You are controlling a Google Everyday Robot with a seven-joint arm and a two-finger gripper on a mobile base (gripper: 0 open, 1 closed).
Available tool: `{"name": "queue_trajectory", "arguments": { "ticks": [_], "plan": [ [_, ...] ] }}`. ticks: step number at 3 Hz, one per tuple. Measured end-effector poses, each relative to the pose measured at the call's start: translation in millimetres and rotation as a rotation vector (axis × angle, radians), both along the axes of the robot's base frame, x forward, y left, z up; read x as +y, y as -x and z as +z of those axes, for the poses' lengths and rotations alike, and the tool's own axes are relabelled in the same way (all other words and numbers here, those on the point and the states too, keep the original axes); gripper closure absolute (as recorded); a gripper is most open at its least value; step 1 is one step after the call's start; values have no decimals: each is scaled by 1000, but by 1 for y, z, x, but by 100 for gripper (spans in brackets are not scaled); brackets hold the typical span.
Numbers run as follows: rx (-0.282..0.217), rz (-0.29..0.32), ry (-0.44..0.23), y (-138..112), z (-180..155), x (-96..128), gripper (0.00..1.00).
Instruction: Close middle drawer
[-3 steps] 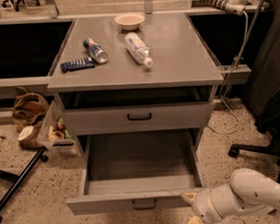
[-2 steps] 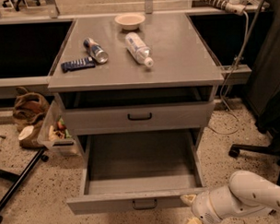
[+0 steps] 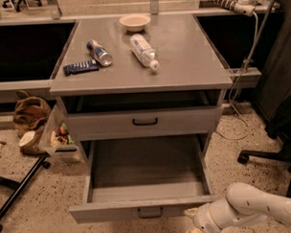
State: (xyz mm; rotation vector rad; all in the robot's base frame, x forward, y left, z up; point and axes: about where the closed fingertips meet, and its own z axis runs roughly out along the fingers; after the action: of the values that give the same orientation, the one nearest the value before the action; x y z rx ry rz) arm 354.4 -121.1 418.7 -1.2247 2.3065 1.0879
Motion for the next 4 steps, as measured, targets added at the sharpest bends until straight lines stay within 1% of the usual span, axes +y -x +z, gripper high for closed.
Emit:
{"name": "queue_trajectory", "arguments": {
  "ticks": [1,2,3,4],
  "plan": [
    [5,32,-2,-11,-15,14,0],
    [-42,65,15,-34,-7,35,0],
    [-141,166,75,-77,19,84,0],
    [-141,166,75,-77,19,84,0]
  ]
}}
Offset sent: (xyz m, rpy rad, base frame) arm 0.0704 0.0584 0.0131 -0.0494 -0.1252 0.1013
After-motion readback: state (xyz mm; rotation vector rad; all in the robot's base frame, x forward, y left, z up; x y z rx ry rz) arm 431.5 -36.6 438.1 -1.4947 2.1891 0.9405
